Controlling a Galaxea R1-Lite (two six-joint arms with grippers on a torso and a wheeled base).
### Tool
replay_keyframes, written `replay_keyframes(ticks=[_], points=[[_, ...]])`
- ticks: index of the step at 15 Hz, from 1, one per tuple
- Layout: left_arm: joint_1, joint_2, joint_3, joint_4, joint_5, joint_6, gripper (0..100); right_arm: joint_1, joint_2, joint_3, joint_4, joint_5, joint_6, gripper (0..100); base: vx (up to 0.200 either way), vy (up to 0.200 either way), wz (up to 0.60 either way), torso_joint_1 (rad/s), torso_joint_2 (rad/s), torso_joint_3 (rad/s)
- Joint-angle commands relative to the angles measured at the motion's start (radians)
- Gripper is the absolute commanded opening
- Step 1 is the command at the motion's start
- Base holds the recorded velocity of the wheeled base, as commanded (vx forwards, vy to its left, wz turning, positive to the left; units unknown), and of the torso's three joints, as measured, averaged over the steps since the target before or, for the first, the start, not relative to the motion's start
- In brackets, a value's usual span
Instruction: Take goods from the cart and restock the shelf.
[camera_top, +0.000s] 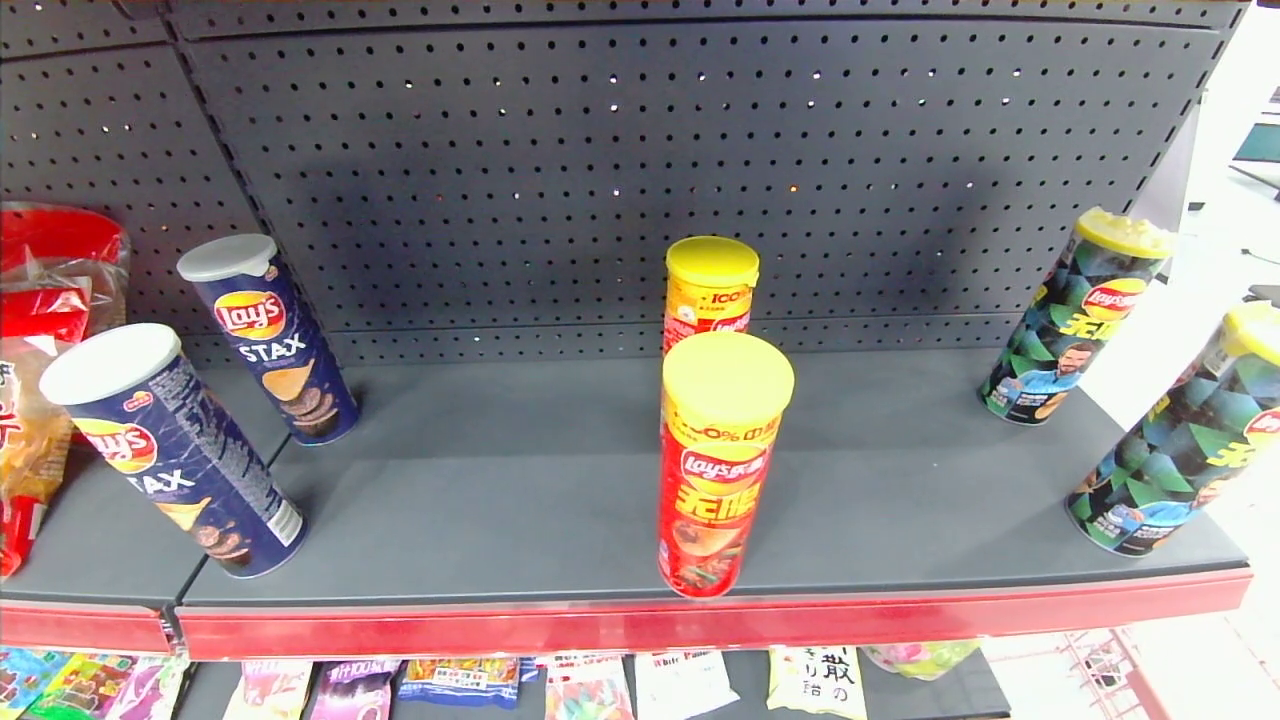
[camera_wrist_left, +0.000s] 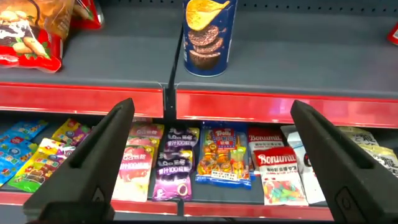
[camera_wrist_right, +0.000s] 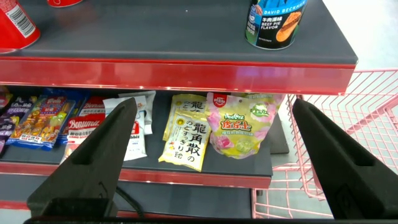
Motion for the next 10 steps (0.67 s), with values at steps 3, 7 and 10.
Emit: replay_keyframes(ticks=[3,7,10], points=[[0.001,0.002,0.0,0.001,0.0,0.0,100,0.002,0.001,0.0,0.0,0.002,-0.002,100,0.0,0.0,0.0,0.0,0.0,0.0],[0.001,0.002,0.0,0.001,0.0,0.0,100,0.001,0.0,0.0,0.0,0.001,0.004,100,0.0,0.0,0.0,0.0,0.0,0.0],[0.001,0.002,0.0,-0.001,0.0,0.0,100,0.001,0.0,0.0,-0.002,-0.004,0.018,100,0.0,0.0,0.0,0.0,0.0,0.0]])
